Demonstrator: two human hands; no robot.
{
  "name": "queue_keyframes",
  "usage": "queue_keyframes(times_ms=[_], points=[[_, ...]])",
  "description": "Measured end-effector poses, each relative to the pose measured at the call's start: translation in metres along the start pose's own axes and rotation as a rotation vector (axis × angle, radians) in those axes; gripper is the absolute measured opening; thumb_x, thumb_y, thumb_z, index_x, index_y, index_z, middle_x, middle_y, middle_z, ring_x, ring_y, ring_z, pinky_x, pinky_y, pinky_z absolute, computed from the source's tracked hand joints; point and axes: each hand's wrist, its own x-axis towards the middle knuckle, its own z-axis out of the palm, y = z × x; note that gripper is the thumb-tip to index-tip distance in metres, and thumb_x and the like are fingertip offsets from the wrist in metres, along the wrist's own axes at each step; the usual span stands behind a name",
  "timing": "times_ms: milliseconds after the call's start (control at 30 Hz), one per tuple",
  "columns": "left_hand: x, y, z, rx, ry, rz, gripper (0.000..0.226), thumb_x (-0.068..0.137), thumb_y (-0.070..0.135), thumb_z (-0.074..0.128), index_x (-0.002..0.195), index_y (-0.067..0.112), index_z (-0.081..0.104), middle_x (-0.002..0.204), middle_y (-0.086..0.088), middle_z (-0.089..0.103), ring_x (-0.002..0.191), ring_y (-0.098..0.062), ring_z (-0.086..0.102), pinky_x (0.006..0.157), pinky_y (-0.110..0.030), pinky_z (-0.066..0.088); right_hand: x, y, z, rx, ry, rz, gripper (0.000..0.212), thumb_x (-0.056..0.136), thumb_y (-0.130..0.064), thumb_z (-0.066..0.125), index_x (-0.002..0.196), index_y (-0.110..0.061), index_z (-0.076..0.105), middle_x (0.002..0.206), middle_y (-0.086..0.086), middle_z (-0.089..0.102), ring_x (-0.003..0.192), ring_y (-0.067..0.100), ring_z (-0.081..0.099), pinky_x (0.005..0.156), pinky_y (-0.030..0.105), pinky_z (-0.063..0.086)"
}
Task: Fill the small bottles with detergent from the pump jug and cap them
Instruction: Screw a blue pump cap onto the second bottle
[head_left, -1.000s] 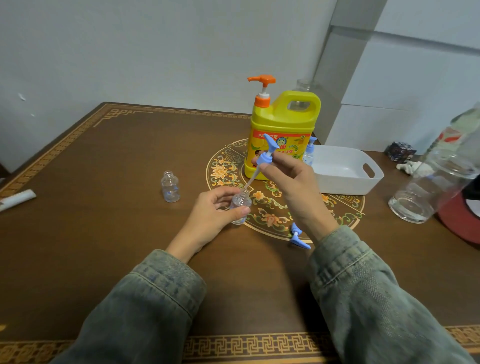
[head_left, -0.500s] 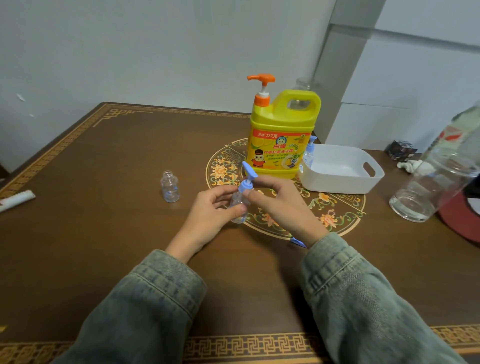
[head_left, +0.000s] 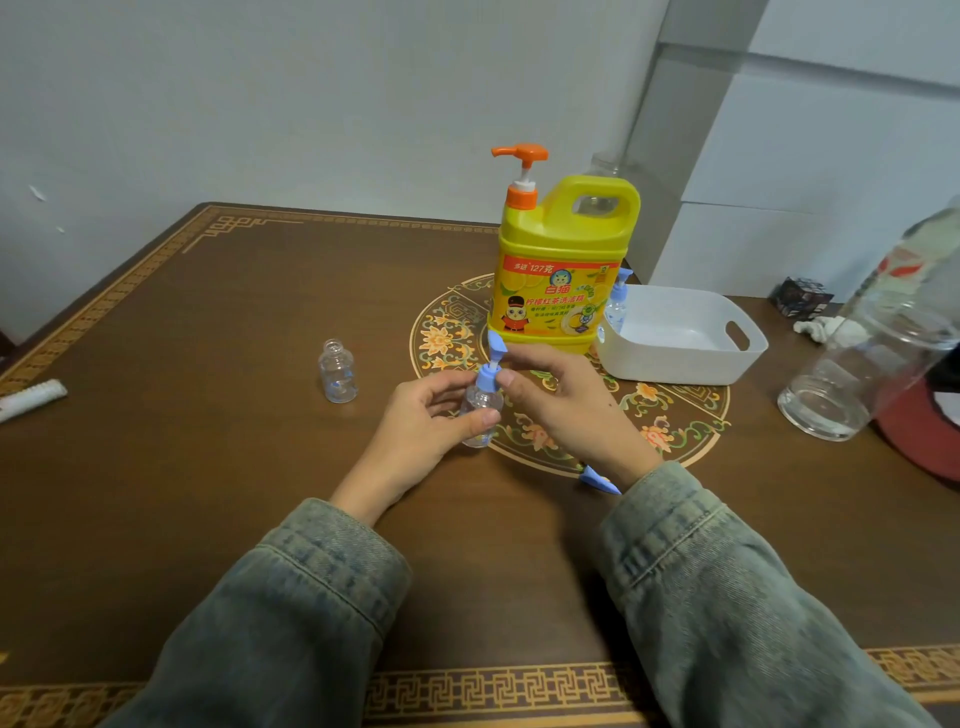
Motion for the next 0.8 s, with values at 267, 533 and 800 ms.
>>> queue_keyframes(times_ms=[267,533,800], points=[[0.000,0.003,0.001,-0.009,-0.008,-0.010,0.040,0.071,0.007,0.080,0.109,0.014,0.070,0.105,-0.003,0.074,0.098,-0.015,0.069,0.096,-0.036,0.052,0.003,0.004,0.003,-0.153,0.035,-0.091,0.023,0.092,-0.021,0.061,0.113,-0.021,0.069,0.111,-0.008,0.071,0.108,0.010,0.063,0.097,0.045,0.047],[0.000,-0.001,0.000,0.001,0.010,-0.017,0.043,0.069,0.011,0.083,0.110,0.011,0.068,0.107,-0.006,0.073,0.104,-0.020,0.068,0.099,-0.044,0.050,0.002,0.001,0.008,-0.153,0.104,-0.072,0.017,0.080,-0.037,0.074,0.090,-0.023,0.070,0.083,-0.015,0.069,0.083,-0.002,0.063,0.081,0.027,0.051],[-0.001,0.002,-0.001,-0.006,-0.012,-0.002,0.044,0.070,0.016,0.082,0.112,0.012,0.068,0.108,-0.004,0.073,0.104,-0.021,0.068,0.100,-0.044,0.049,0.003,0.014,0.006,0.066,-0.031,-0.074,0.021,0.094,-0.017,0.060,0.110,-0.006,0.069,0.111,0.011,0.070,0.106,0.023,0.062,0.095,0.035,0.048]])
